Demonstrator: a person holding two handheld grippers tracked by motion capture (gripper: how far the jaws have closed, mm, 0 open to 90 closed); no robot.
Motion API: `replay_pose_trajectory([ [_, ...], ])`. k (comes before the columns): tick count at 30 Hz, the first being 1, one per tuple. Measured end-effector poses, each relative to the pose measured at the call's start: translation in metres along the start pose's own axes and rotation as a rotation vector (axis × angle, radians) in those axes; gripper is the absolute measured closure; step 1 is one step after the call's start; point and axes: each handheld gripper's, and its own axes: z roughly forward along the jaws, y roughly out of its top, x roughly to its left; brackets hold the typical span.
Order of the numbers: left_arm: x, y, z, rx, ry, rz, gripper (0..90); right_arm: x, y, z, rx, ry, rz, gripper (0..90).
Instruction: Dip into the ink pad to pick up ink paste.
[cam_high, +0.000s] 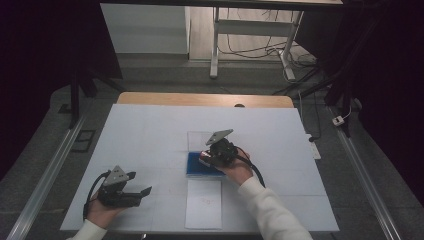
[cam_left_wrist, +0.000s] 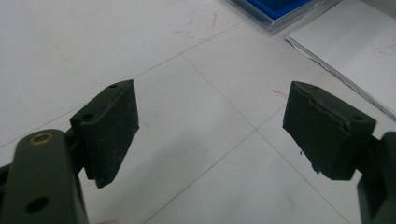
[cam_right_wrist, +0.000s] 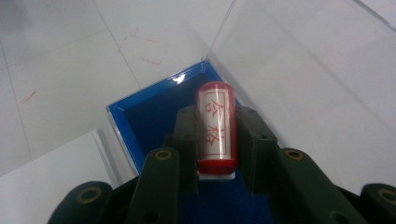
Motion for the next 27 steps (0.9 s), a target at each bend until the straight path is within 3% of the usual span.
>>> replay_pose_trajectory([
  [18,-0.001,0.001,-0.001,-0.003,-0.003,0.009,18.2,-0.002,0.004,-0.003,0.005,0.012,-0.017,70.4],
  [27,0.001,0.001,-0.002,-0.009,-0.003,0.005,18.2,0.000,0.007,-0.014,-0.047,0.013,-0.015,70.3],
])
